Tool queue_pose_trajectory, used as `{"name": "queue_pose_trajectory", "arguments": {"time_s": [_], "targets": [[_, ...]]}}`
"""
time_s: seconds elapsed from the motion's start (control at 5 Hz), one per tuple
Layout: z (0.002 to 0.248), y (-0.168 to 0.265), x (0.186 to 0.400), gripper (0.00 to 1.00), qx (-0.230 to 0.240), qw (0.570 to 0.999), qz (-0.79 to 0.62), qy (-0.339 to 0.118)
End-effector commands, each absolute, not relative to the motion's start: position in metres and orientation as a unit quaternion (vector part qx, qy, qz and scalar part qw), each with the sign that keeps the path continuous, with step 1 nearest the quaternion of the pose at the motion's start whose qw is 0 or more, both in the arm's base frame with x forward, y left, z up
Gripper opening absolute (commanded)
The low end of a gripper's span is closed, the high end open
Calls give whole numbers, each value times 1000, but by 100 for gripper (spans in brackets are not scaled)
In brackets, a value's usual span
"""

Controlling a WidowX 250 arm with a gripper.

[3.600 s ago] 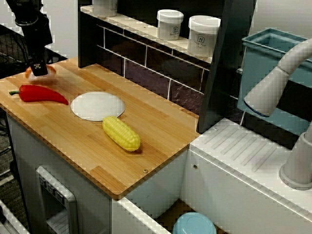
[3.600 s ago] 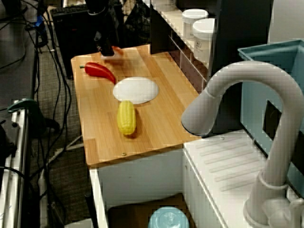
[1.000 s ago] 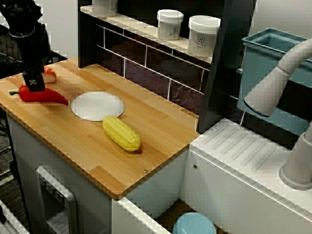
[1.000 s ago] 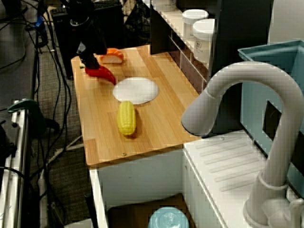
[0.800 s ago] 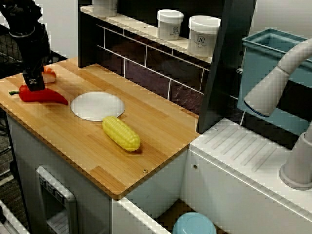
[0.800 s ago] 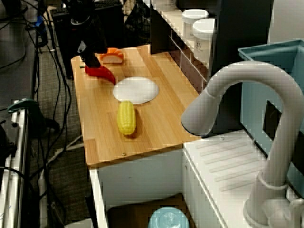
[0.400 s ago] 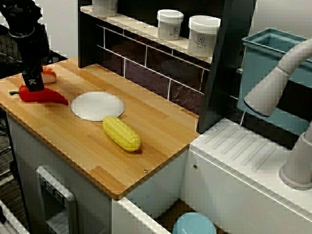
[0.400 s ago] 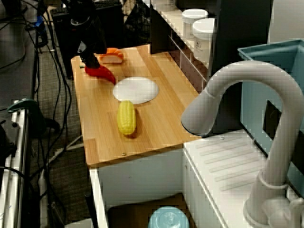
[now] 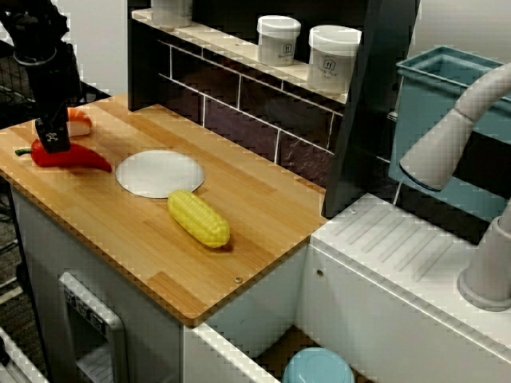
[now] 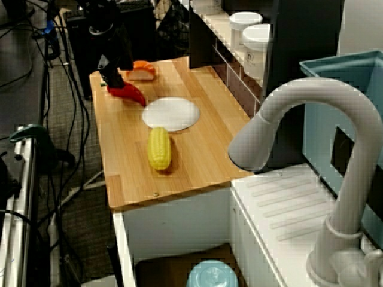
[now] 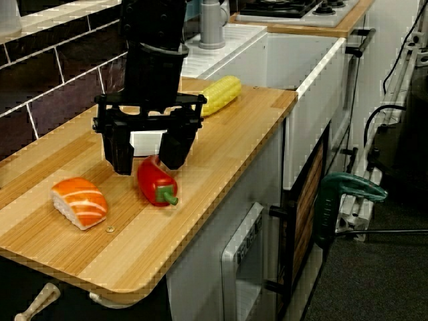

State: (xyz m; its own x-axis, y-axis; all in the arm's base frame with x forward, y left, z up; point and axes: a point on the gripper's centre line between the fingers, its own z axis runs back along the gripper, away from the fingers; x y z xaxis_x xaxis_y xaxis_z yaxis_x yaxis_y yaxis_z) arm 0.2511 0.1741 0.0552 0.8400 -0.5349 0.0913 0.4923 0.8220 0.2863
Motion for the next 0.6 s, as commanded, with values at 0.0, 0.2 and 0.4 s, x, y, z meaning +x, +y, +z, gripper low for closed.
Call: {"name": "queue_pose_trajectory", "arguments": {"time_s": [0.0,0.2,0.4], "targets": [[50,177,246,100,140,951,-261,-84],[44,178,249,100,142,952,-259,-77],[44,178,252,100,144,953,-257,-77]]}}
